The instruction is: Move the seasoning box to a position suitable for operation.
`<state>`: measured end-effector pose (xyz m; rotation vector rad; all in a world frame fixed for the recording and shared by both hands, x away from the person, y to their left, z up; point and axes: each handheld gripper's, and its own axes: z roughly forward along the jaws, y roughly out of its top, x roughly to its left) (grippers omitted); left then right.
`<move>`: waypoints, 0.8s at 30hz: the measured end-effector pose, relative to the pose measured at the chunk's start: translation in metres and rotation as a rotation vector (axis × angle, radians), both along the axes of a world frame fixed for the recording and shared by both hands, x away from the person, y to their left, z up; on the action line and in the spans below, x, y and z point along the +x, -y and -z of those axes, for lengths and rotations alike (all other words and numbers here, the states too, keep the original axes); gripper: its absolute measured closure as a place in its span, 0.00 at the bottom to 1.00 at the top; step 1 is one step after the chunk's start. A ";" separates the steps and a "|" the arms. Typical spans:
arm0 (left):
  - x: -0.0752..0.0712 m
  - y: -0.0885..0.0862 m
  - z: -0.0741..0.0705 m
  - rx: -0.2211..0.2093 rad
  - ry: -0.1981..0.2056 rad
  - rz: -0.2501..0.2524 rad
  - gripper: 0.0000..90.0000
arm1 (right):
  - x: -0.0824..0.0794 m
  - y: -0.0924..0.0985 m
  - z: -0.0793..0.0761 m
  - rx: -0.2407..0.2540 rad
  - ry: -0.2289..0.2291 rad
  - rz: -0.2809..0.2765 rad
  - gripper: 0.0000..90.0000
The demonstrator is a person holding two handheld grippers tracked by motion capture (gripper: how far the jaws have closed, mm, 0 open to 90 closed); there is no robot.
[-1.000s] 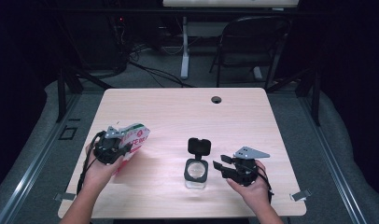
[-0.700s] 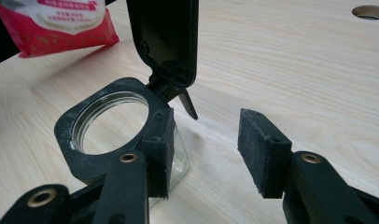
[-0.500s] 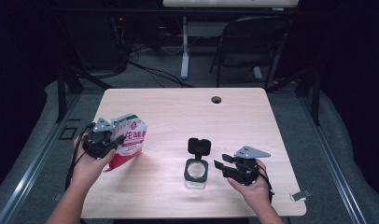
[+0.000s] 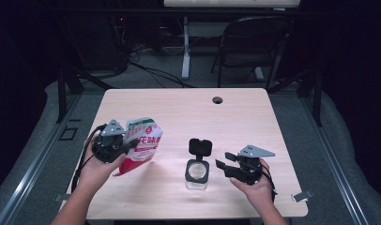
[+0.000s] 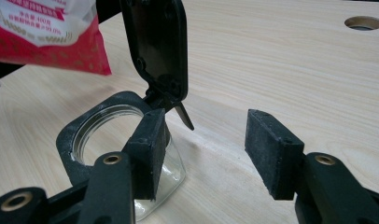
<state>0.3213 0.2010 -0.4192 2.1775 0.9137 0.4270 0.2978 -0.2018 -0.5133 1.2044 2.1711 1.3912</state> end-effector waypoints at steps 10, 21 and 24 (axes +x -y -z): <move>-0.006 0.029 0.004 0.016 0.000 0.090 1.00 | 0.000 0.004 -0.003 0.043 0.011 -0.004 0.56; -0.011 0.045 0.016 0.023 -0.011 0.166 1.00 | -0.001 0.005 -0.007 -0.016 0.018 -0.037 0.73; -0.013 0.044 0.020 -0.002 -0.014 0.177 1.00 | -0.002 0.002 -0.015 -0.054 0.049 -0.053 0.73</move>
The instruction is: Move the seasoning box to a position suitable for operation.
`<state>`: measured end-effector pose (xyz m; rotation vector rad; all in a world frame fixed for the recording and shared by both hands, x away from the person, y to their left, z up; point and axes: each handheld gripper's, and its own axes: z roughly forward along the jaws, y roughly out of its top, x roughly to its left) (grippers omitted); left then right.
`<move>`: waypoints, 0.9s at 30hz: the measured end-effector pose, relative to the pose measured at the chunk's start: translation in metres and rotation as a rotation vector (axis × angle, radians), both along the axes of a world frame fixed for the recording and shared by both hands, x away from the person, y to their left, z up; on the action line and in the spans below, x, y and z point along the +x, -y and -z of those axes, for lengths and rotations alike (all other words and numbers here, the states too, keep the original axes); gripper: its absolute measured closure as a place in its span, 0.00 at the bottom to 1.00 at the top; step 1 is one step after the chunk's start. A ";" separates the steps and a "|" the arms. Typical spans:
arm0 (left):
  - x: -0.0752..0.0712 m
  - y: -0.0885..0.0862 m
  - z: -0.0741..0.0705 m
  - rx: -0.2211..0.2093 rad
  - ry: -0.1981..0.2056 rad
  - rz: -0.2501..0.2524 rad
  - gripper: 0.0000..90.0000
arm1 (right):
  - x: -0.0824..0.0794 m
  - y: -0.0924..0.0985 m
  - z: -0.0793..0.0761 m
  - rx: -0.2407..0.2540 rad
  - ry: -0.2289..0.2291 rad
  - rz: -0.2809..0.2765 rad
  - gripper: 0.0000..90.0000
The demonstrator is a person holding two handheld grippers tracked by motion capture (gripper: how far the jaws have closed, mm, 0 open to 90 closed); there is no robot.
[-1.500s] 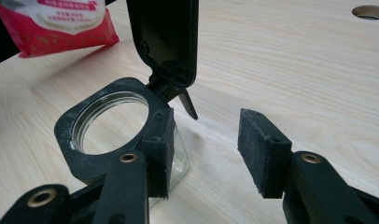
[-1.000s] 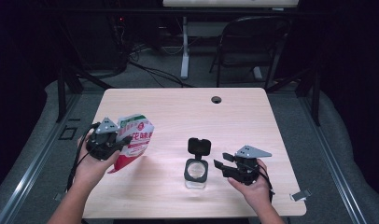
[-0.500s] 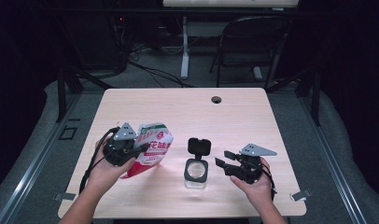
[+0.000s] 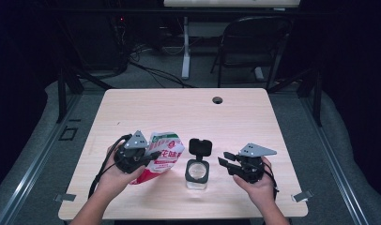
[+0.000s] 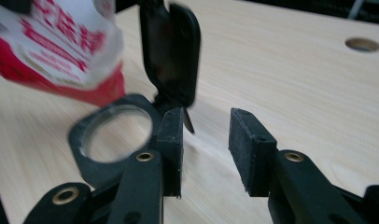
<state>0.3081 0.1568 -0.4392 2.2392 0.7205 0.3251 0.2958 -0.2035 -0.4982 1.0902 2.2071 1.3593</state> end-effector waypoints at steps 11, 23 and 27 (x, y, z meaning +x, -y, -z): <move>-0.003 -0.007 0.005 -0.032 -0.014 0.026 1.00 | 0.007 -0.025 -0.043 0.031 -0.027 -0.140 0.57; -0.012 -0.024 0.018 -0.129 -0.007 0.024 1.00 | 0.011 -0.066 -0.052 -0.001 -0.032 -0.281 0.57; -0.013 -0.025 0.019 -0.127 -0.012 0.029 1.00 | 0.015 -0.078 -0.051 -0.009 -0.043 -0.300 0.57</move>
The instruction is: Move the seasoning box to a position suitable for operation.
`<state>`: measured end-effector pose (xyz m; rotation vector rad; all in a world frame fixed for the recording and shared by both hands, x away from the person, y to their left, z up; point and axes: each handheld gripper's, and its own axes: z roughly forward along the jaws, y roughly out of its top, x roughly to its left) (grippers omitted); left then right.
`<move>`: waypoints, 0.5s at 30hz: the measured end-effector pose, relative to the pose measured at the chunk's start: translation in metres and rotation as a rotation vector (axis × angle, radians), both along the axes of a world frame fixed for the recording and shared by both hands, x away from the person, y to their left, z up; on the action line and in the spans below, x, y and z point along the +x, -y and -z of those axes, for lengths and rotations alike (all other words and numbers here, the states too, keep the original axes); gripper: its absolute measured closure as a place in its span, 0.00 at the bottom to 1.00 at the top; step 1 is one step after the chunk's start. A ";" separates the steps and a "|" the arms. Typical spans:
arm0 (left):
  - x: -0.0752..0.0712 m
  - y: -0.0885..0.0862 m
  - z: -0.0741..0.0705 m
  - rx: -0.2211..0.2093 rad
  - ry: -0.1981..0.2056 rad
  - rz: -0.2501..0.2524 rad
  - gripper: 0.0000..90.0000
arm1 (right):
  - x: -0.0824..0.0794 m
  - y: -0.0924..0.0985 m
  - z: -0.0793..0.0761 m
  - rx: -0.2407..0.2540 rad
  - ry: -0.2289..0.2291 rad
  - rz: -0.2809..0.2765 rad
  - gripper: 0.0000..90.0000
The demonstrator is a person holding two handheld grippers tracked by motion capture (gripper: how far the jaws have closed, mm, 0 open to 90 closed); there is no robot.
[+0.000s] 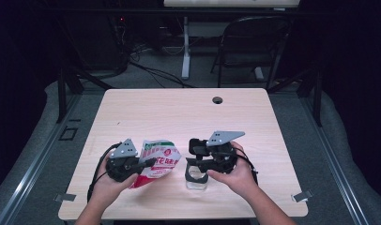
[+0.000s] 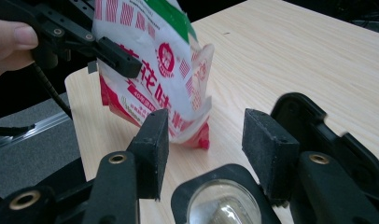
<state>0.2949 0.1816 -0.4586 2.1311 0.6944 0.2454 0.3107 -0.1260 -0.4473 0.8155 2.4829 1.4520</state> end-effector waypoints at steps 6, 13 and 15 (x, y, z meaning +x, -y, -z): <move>0.000 -0.001 0.003 -0.004 -0.019 0.011 1.00 | 0.004 -0.013 0.003 0.000 -0.012 -0.022 0.57; 0.001 -0.001 0.012 -0.018 -0.064 0.032 1.00 | 0.005 -0.023 0.008 -0.005 -0.025 -0.047 0.57; 0.001 0.001 0.016 -0.014 -0.076 0.042 1.00 | 0.004 -0.025 0.010 -0.006 -0.028 -0.058 0.57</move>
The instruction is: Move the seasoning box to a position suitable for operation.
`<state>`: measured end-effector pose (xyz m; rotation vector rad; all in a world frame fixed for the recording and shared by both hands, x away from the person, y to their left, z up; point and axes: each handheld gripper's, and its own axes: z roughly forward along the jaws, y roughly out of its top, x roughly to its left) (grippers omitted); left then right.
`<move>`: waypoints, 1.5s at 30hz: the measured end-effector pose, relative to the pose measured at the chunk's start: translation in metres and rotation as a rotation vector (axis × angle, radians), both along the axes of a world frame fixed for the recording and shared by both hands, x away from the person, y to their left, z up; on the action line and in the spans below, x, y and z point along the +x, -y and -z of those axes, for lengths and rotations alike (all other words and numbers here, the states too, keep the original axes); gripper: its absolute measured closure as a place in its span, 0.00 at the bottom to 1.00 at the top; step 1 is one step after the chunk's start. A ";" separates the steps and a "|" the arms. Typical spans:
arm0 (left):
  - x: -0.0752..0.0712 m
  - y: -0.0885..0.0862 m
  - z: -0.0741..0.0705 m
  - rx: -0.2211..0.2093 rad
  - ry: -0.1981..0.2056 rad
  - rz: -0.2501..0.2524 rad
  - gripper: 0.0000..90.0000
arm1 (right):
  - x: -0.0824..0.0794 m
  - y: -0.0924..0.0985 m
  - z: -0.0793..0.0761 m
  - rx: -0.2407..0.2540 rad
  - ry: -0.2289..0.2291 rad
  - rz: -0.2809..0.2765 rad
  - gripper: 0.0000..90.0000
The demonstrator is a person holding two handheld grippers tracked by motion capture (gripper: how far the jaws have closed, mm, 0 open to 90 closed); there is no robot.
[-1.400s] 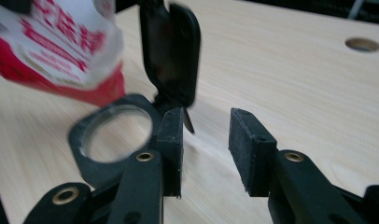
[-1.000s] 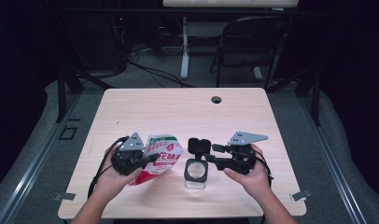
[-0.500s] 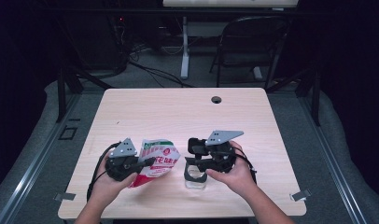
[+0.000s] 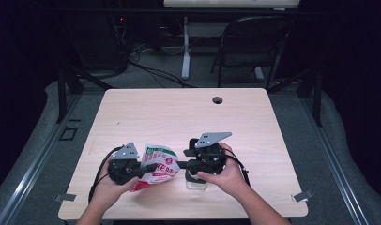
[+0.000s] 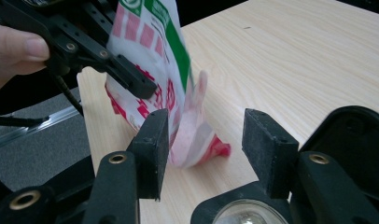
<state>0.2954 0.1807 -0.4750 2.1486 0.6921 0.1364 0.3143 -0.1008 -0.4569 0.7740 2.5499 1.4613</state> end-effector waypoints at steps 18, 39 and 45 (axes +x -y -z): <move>0.000 0.014 0.026 0.023 -0.064 0.034 1.00 | -0.004 -0.017 0.019 -0.047 -0.054 -0.076 0.70; 0.002 0.014 0.030 0.003 -0.088 0.045 1.00 | 0.001 -0.032 0.039 -0.134 -0.120 -0.102 0.88; 0.001 0.014 0.030 0.012 -0.086 0.049 1.00 | 0.004 -0.033 0.039 -0.146 -0.154 -0.114 0.97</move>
